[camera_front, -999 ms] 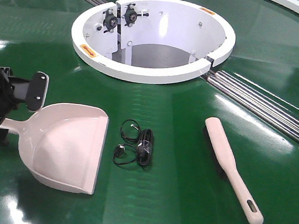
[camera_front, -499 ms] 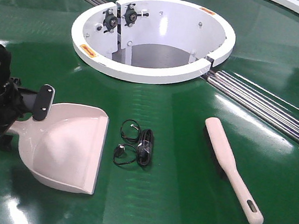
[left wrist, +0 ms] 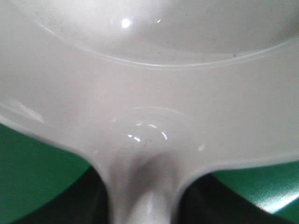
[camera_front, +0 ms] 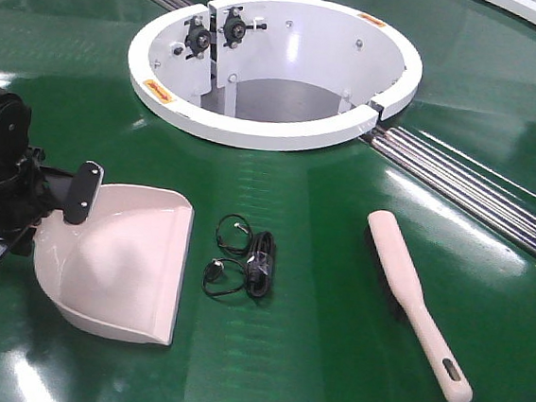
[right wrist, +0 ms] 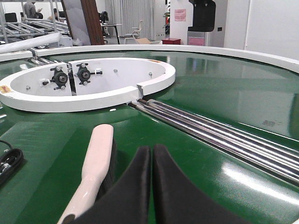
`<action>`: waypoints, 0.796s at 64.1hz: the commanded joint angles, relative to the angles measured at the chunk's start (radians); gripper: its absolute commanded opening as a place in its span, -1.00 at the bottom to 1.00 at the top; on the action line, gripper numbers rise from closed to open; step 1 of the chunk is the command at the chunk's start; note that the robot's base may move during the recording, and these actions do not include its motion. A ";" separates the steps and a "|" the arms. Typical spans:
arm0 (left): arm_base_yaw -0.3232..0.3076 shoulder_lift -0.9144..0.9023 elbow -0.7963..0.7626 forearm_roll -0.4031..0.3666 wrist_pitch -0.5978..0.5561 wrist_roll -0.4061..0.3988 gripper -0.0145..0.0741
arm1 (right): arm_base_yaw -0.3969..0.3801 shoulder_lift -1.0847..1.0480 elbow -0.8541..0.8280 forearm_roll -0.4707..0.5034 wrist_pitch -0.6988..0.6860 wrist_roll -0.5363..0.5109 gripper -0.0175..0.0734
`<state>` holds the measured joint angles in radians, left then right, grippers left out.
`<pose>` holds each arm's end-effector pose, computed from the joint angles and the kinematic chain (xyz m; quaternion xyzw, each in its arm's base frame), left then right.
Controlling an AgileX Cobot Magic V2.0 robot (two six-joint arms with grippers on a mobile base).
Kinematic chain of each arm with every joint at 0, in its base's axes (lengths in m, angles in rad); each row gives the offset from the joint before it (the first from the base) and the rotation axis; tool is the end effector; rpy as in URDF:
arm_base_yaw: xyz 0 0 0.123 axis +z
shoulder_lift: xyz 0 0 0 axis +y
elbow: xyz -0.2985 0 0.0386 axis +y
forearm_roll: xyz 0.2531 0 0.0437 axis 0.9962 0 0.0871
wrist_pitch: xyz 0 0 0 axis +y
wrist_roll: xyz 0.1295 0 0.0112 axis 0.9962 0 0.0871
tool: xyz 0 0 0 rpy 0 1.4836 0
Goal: Clean and inspect green conveyor with broom and dustpan
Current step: 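Lower the left gripper onto the pink dustpan handle and grasp it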
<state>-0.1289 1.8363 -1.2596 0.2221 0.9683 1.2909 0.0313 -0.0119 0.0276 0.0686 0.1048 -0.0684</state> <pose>0.3673 -0.0238 0.1727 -0.6904 -0.7150 -0.1100 0.0051 0.0847 0.0036 0.1934 -0.0138 0.7186 0.0134 0.6952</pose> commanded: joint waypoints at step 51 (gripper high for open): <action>-0.065 -0.050 -0.229 0.012 0.158 -0.067 -0.69 | -0.006 -0.011 0.003 -0.001 -0.079 -0.007 -0.63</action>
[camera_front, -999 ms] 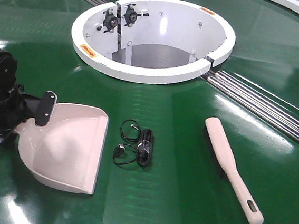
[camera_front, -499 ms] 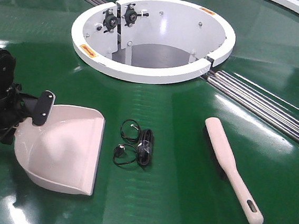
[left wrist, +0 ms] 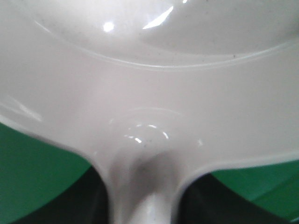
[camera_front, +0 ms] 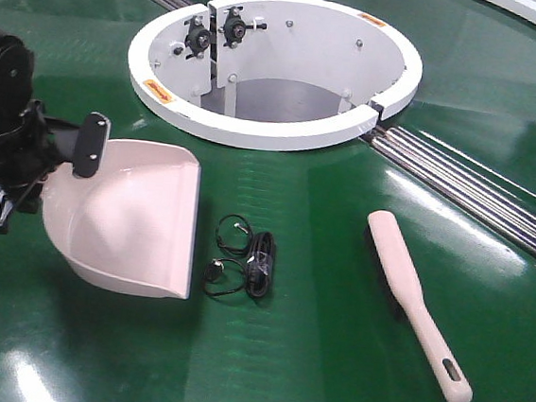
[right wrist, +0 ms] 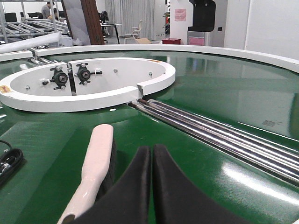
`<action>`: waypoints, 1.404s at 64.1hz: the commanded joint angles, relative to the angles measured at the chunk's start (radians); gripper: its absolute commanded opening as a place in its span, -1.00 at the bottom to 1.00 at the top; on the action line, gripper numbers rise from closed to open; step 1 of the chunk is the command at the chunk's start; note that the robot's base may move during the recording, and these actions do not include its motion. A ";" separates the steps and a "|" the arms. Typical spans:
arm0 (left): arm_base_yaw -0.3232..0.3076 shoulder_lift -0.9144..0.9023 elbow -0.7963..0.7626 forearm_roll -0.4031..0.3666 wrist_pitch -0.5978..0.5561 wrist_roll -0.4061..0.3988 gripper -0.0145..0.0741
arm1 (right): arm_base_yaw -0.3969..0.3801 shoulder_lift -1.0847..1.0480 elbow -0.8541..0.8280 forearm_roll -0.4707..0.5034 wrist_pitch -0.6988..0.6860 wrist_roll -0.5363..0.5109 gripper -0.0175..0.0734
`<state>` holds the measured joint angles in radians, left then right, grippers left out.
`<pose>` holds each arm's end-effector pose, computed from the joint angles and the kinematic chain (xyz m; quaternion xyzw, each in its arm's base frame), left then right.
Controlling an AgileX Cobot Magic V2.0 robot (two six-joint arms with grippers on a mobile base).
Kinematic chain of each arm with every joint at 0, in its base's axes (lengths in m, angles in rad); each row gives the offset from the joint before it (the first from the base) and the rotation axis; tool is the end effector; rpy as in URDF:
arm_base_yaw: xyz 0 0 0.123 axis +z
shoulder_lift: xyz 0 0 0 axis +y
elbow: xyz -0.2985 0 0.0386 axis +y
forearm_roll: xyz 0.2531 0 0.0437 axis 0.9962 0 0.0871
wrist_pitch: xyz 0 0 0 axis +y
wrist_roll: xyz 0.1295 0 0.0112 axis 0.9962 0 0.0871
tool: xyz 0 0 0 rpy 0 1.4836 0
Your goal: Clean and inspect green conveyor with broom and dustpan
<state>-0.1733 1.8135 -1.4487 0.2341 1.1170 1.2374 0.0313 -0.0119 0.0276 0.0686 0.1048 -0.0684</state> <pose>0.3837 -0.0396 0.2291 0.6732 0.7262 0.1383 0.0200 0.0847 0.0036 0.1934 -0.0138 0.7186 0.0134 0.6952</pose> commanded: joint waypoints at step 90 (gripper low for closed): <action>-0.073 0.063 -0.036 0.082 0.108 -0.074 -0.69 | -0.006 -0.011 0.003 -0.001 -0.079 -0.007 -0.63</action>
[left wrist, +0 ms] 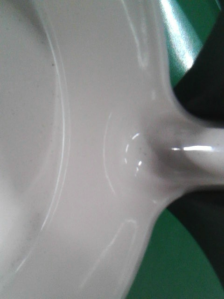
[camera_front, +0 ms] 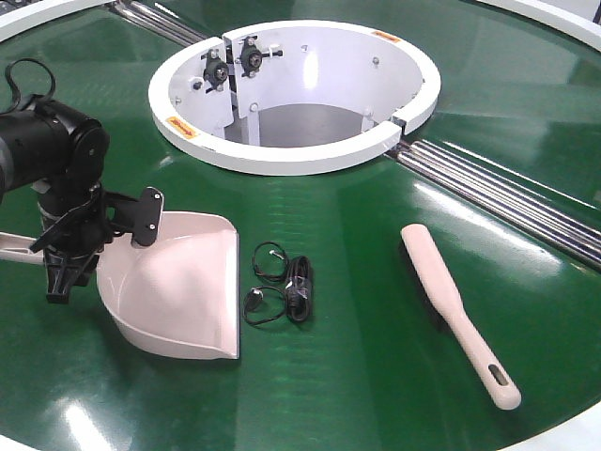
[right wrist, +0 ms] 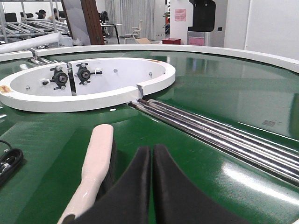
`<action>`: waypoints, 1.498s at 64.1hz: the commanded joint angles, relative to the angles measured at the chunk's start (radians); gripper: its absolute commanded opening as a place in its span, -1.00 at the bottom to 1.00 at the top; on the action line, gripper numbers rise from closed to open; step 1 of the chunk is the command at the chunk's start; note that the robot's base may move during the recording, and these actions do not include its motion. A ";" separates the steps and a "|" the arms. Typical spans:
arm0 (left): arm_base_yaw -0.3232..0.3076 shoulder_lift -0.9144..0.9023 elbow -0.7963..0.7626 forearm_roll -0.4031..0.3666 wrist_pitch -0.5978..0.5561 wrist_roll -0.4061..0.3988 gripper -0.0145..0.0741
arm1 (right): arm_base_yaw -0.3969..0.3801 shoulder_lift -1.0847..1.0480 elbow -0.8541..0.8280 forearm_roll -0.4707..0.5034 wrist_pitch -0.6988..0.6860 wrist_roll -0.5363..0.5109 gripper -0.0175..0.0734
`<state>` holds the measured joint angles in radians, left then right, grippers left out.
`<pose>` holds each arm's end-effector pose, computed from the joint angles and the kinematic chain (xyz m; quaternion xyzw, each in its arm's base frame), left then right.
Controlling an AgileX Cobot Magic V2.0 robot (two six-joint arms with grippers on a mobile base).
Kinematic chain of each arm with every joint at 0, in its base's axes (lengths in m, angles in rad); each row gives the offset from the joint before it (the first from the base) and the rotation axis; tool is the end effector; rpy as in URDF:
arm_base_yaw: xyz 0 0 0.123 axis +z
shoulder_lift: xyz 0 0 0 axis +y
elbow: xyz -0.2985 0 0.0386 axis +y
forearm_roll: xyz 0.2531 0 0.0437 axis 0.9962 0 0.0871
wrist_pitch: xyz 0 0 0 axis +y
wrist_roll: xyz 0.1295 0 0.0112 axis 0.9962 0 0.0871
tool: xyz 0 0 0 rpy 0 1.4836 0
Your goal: Clean and inspect green conveyor with broom and dustpan
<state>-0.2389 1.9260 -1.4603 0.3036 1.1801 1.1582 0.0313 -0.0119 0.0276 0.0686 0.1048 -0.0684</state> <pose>0.3867 -0.0572 0.1900 -0.6791 -0.7205 -0.1283 0.0568 0.0847 0.0036 0.1934 -0.0138 0.7186 0.0134 0.6952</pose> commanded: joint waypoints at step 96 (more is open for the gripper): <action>-0.007 -0.050 -0.025 0.013 0.045 0.005 -0.69 | -0.006 0.290 -0.406 0.013 0.053 -0.028 -0.63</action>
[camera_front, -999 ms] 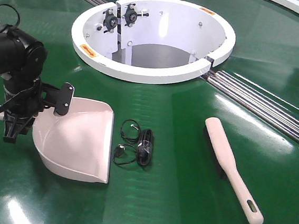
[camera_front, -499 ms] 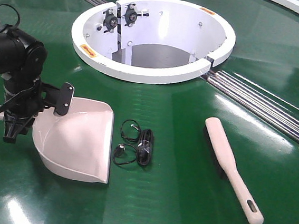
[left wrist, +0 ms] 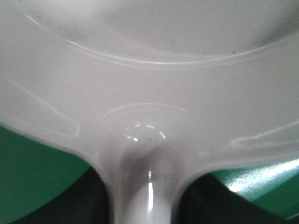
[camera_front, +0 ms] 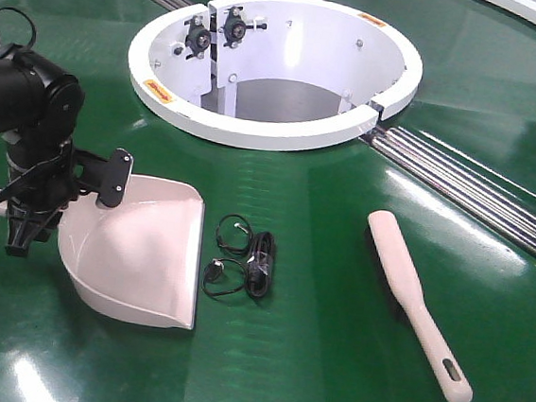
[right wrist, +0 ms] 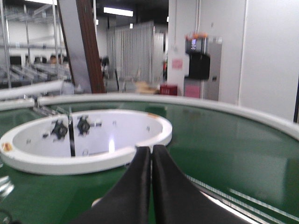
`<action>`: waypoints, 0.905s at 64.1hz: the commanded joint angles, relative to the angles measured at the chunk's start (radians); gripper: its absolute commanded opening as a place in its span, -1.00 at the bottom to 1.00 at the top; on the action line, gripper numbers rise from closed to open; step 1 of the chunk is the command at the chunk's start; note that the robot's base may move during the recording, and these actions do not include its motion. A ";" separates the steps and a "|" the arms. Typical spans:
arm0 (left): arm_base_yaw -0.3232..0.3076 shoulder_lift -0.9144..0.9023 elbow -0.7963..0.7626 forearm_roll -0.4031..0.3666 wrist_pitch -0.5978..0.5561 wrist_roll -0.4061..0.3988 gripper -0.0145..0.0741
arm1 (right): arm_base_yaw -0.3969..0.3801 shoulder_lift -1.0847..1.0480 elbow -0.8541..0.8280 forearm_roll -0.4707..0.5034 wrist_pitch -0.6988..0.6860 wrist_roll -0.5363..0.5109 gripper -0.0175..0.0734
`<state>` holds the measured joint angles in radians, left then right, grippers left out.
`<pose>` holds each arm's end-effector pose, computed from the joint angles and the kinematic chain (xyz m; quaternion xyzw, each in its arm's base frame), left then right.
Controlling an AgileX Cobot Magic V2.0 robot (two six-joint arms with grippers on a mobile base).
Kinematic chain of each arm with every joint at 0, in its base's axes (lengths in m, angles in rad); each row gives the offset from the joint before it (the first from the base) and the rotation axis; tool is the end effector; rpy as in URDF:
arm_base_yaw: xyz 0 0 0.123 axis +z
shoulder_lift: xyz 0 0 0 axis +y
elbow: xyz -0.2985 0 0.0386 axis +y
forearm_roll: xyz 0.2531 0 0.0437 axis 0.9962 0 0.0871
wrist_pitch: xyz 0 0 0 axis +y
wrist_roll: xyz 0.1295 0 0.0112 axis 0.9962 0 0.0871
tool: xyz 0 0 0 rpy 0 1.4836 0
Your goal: Clean and inspect green conveyor with broom and dustpan
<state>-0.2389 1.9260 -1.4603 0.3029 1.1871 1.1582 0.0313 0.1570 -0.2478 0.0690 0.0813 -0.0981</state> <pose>0.3858 -0.0570 0.1900 -0.6787 -0.7209 -0.1267 0.0598 0.0886 0.0035 0.2867 -0.0224 0.6717 0.0026 0.7405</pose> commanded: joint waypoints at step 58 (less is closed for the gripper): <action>-0.007 -0.050 -0.025 0.013 0.038 0.005 -0.69 | 0.135 0.773 -0.557 -0.010 0.725 0.036 0.53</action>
<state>-0.2389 1.9260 -1.4603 0.3029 1.1874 1.1582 0.1430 0.8800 -0.7458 0.0769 0.8302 -0.0873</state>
